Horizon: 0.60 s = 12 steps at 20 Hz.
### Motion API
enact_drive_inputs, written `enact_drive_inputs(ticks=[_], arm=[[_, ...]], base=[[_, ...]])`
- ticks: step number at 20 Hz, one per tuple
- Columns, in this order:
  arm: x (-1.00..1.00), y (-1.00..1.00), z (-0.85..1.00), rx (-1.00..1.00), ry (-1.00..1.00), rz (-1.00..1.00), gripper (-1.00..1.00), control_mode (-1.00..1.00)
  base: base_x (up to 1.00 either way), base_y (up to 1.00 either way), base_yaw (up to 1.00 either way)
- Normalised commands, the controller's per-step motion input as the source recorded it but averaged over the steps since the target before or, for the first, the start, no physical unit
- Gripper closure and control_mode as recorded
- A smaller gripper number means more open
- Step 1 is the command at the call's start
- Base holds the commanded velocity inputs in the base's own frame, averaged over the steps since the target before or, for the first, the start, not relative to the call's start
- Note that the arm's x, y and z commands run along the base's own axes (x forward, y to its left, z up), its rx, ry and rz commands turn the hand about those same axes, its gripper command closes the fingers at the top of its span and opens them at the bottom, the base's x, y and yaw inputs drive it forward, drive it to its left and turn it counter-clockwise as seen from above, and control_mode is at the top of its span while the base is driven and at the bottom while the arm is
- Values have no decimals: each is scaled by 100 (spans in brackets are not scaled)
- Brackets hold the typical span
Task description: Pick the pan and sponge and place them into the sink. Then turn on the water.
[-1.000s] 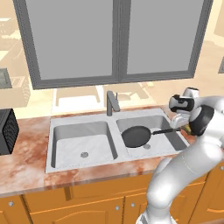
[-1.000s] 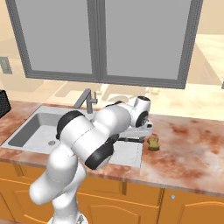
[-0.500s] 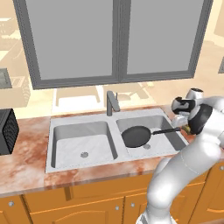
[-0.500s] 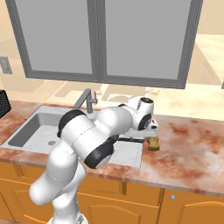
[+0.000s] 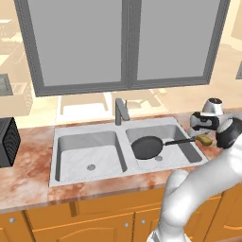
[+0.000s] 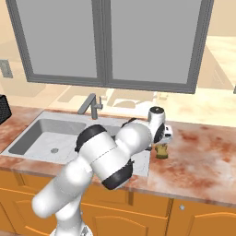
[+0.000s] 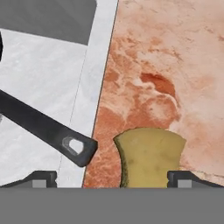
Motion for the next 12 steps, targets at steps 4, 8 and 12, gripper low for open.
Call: enact_drive_inputs(ticks=[4, 8, 12], arm=[[45, -23, -3, -1, -1, -6, -100, -100], [44, -12, -12, 0, 0, -7, -100, -100], [18, -17, -13, 5, 1, -5, -100, -100]], base=[[0, 0, 0], [0, 0, 0], [0, 0, 0]])
